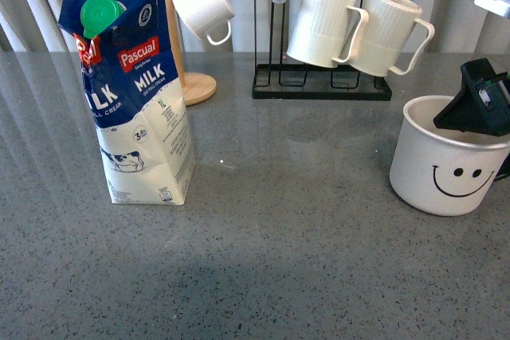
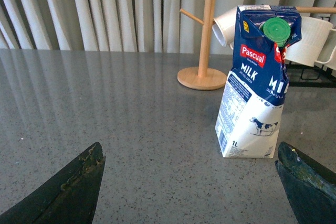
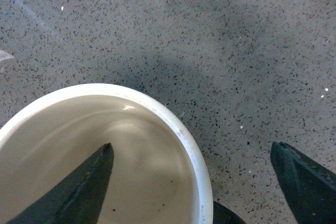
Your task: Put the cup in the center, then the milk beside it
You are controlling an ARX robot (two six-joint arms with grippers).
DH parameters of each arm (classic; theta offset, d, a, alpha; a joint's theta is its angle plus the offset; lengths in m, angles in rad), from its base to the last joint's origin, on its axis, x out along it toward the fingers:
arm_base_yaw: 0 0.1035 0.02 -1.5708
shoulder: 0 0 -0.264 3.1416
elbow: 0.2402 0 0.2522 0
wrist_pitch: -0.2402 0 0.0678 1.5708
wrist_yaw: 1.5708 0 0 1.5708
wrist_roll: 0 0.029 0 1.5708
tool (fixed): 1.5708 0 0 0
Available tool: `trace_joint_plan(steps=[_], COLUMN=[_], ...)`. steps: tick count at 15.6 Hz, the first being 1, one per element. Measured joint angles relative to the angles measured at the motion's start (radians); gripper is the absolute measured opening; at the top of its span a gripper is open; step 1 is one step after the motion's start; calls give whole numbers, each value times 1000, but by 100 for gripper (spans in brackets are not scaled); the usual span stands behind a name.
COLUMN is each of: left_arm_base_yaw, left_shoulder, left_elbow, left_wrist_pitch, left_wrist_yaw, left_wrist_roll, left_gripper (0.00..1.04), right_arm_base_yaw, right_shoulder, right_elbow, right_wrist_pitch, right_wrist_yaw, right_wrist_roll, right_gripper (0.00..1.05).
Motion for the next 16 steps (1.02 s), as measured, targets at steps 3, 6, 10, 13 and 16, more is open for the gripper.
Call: trace_joint_plan(steps=[3,6,10,13,16], left_arm_base_yaw=[0,0,0,0,0], left_shoulder=[0,0,0,0,0], left_elbow=[0,0,0,0,0], left_wrist_pitch=[0,0,0,0,0], left_wrist_yaw=[0,0,0,0,0], left_wrist_roll=[0,0,0,0,0], left_gripper=[98,98,98,98,98], right_arm_base_yaw=[-1,-1,-2,1,43], right_shoulder=[10,10,-1,-14,-41], right_elbow=[0,0,1,3,16], right_wrist_pitch=[-4,-3,1,-18,-28], right_wrist_yaw=[-3,-3,-20,-26,-43], right_wrist_roll=[-21,-24,-11,1,34], right_gripper=[63,30,4,4,4])
